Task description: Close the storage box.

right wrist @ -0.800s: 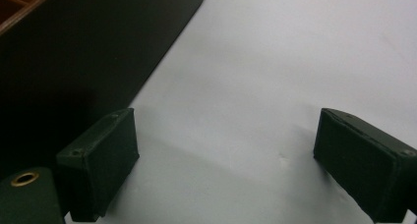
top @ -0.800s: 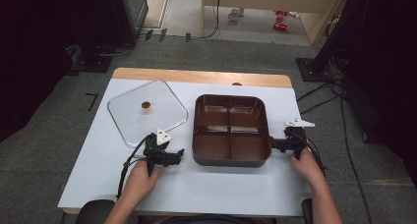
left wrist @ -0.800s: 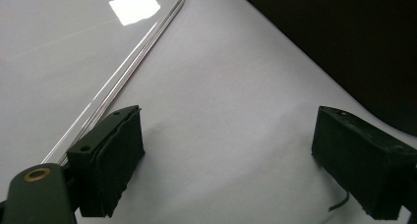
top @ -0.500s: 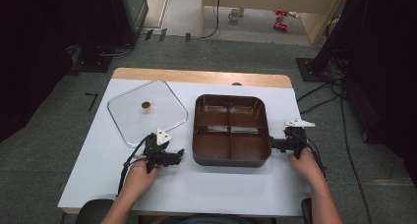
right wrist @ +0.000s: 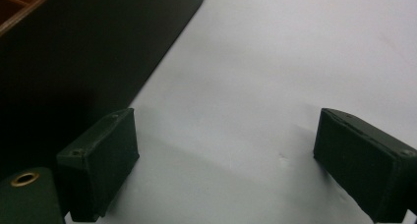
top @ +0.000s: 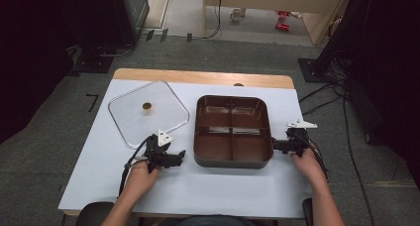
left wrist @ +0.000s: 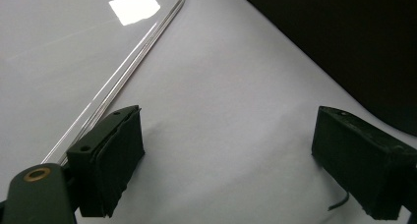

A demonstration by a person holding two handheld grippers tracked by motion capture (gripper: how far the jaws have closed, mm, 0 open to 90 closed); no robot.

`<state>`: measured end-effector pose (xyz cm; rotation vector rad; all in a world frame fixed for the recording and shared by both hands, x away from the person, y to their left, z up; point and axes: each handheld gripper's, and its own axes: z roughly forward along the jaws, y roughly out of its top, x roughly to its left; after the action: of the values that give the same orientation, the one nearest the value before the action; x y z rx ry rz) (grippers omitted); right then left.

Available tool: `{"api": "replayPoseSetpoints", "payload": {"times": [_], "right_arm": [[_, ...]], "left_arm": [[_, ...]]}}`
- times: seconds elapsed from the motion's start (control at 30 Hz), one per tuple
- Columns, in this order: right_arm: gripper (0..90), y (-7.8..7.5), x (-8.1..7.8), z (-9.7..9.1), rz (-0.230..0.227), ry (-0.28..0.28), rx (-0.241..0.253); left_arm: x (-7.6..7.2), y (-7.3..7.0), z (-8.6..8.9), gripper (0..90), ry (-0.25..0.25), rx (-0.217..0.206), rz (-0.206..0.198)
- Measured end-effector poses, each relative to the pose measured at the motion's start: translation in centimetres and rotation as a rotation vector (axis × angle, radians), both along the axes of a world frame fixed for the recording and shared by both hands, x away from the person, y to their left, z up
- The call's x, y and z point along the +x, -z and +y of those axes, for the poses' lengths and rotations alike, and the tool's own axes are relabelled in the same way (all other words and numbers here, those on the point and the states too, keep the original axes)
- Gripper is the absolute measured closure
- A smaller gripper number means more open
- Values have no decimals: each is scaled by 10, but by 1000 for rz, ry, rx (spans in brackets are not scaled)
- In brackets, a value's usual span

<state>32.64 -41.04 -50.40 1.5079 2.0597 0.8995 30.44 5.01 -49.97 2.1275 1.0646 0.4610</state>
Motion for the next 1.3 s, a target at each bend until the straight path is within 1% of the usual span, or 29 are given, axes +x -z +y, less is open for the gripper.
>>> {"api": "replayPoseSetpoints", "payload": {"times": [0.5,1.0,1.13,1.23,1.3], "right_arm": [[91,0,0,0,-1,-1,2],[90,0,0,0,-1,-1,0],[91,0,0,0,-1,-1,0],[91,0,0,0,-1,-1,-1],[90,0,0,0,-2,0,-1]], "left_arm": [[-1,0,-1,122,-1,2,-4],[0,0,-1,120,-2,2,2],[1,-2,-2,124,-7,12,13],[2,-4,-3,135,-11,19,31],[3,-6,-4,143,-5,31,50]]}}
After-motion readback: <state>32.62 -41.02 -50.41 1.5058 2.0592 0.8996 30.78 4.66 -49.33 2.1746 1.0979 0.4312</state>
